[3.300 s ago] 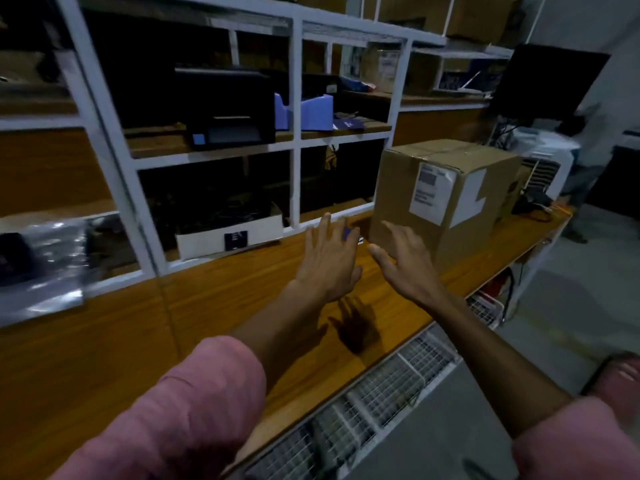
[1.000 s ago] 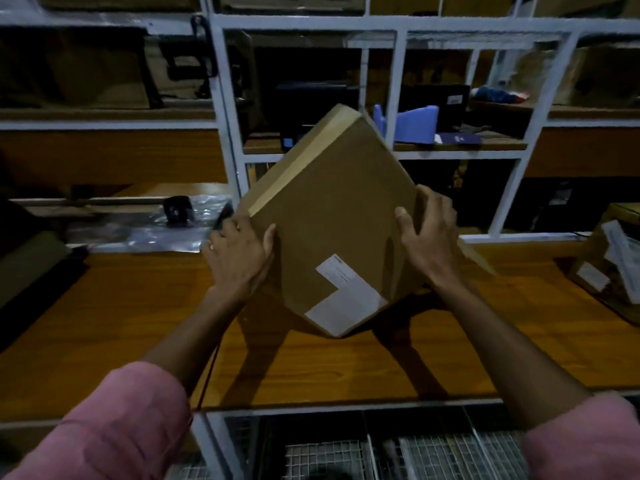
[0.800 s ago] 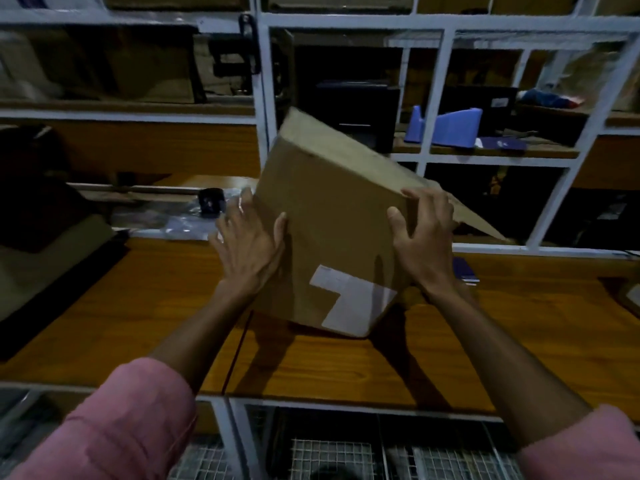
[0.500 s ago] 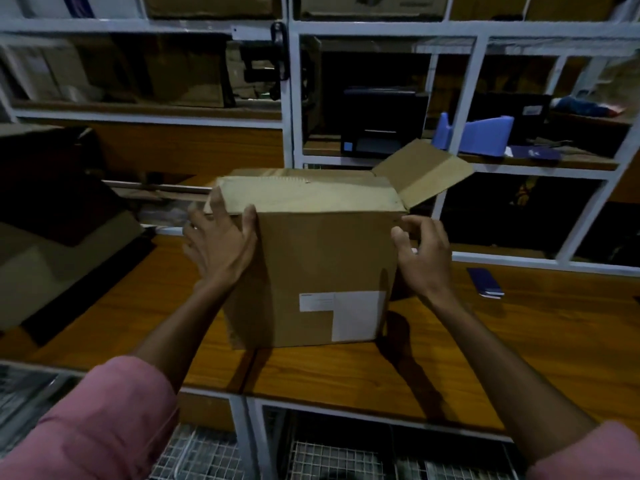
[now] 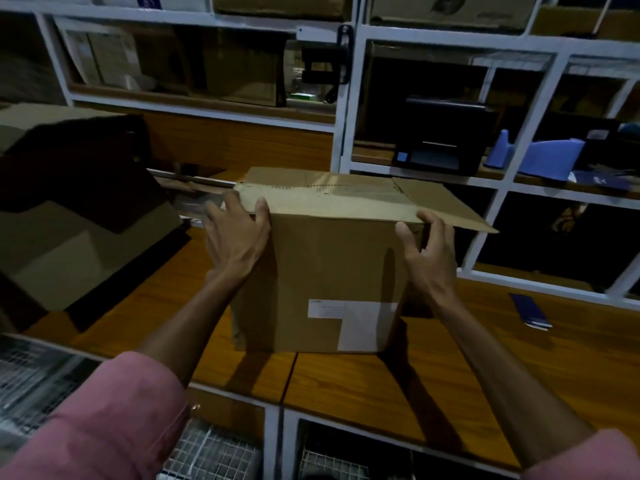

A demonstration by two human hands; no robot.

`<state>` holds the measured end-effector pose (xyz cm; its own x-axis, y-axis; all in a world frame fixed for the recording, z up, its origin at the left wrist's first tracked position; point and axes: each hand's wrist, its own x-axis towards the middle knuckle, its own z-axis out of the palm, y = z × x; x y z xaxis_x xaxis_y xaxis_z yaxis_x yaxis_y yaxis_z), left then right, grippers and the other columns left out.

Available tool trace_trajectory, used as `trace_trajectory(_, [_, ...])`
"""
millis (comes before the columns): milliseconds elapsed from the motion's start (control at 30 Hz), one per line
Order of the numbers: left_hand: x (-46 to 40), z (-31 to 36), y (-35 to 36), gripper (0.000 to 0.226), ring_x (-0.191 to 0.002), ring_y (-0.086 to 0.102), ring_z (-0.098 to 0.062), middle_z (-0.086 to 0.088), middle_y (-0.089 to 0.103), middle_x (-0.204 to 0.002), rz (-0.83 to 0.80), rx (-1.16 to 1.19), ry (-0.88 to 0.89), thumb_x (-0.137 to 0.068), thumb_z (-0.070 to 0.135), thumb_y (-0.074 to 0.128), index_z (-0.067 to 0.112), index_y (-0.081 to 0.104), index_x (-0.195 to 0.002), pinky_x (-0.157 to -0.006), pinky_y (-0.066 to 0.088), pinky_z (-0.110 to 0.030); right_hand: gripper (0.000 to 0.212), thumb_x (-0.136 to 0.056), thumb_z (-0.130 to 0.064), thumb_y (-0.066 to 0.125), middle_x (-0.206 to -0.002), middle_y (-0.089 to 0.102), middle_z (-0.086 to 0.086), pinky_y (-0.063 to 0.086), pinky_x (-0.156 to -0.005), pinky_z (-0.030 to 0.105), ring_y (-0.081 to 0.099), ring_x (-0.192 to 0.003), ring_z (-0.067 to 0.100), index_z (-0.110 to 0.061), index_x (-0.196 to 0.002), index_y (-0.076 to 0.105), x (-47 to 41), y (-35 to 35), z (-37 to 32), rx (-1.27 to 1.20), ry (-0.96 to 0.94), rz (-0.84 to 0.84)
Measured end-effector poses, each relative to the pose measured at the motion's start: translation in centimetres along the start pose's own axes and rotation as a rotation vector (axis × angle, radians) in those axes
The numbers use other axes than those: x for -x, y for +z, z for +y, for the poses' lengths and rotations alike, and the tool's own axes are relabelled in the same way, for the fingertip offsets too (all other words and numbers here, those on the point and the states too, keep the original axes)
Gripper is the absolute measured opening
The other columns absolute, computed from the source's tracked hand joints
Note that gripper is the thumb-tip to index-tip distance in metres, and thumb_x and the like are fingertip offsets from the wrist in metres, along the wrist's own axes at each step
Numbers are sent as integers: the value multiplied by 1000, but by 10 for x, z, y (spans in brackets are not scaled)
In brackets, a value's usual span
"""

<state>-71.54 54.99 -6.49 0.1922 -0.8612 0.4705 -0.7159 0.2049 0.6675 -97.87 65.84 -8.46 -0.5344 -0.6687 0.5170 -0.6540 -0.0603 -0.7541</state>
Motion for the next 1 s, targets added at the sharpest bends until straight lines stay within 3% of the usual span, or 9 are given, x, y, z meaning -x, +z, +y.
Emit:
trace_trajectory(200, [-65, -77, -35, 52, -115, 51, -39, -19, 44, -130, 45, -18, 40, -98, 52, 42, 17, 41, -137, -81, 41, -43, 54, -90, -65, 47, -122, 44, -3, 50, -94, 52, 53, -107, 16, -28, -128, 53, 16, 77, -59, 22, -7, 133])
trace_trajectory(433, [-132, -141, -68, 46, -104, 54, -35, -13, 43, -120, -117, -39, 233, -97, 49, 46, 14, 41, -126, -75, 43, -39, 50, -91, -55, 51, -128, 45, 9, 49, -81, 37, 51, -107, 19, -22, -129, 51, 42, 150, -111, 106, 97, 286])
trace_trajectory(600, [-162, -138, -82, 48, -109, 50, -40, -16, 39, -128, -340, -97, 268, -95, 46, 47, 14, 34, -128, -78, 38, -43, 46, -99, -45, 51, -134, 42, 12, 43, -86, 33, 51, -114, 27, -18, -136, 47, 51, 159, -138, 281, 183, 225])
trace_trajectory(700, [-181, -120, -84, 48, -118, 44, -39, -18, 41, -131, -420, -177, 352, -92, 41, 47, 10, 39, -128, -89, 39, -49, 58, -100, -55, 43, -138, 46, 17, 46, -96, 45, 50, -120, 35, -16, -143, 41, 43, 146, -146, 489, 243, 128])
trace_trajectory(767, [-190, -110, -81, 49, -123, 41, -40, -18, 40, -137, -498, -183, 360, -93, 41, 46, 11, 40, -132, -94, 38, -51, 64, -99, -60, 35, -131, 54, 21, 41, -97, 48, 50, -118, 39, -12, -139, 46, 34, 138, -149, 679, 242, 82])
trace_trajectory(900, [-187, -108, -73, 54, -118, 49, -38, -18, 37, -145, -574, -184, 391, -99, 47, 37, 11, 38, -140, -81, 39, -44, 57, -97, -56, 40, -126, 52, 25, 38, -96, 49, 44, -118, 41, -7, -119, 61, 16, 132, -161, 893, 253, 108])
trace_trajectory(1000, [-188, -106, -70, 58, -124, 45, -43, -20, 35, -150, -643, -229, 427, -100, 49, 30, 11, 35, -143, -96, 40, -54, 50, -96, -51, 46, -131, 46, 21, 39, -98, 51, 42, -121, 41, -8, -120, 56, 2, 129, -158, 828, 339, 51])
